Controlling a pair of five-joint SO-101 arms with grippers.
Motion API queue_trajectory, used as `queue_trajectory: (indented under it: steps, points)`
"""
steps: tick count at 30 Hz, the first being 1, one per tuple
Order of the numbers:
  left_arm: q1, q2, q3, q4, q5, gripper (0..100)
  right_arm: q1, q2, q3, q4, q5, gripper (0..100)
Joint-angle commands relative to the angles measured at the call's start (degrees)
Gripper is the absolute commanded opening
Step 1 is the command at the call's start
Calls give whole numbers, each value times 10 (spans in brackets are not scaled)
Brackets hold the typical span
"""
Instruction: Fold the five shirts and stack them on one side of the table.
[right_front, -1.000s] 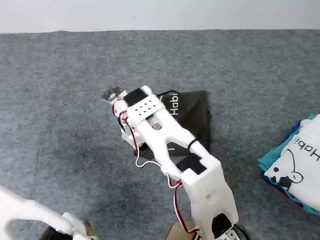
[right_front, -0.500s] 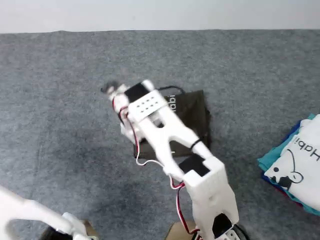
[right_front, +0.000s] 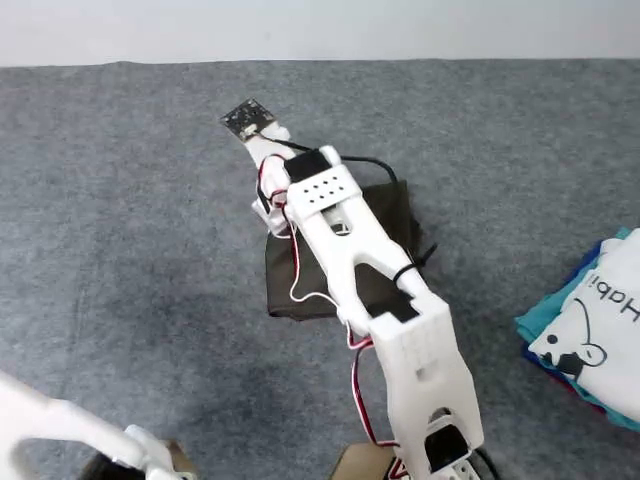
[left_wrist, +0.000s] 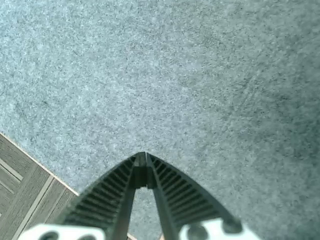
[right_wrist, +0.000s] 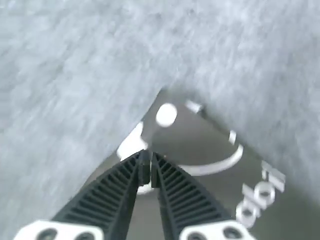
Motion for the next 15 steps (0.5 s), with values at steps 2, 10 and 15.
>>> queue_trajectory:
  steps: [2, 10, 15]
  points:
    - [-3, -15, 0, 11, -1, 4, 10, 36, -33, -87, 5, 14]
    - [-3, -15, 0, 11, -1, 4, 20, 9, -62, -86, 4, 11]
    - [1, -15, 0, 11, -1, 4, 18, -61, -97, -5, 4, 11]
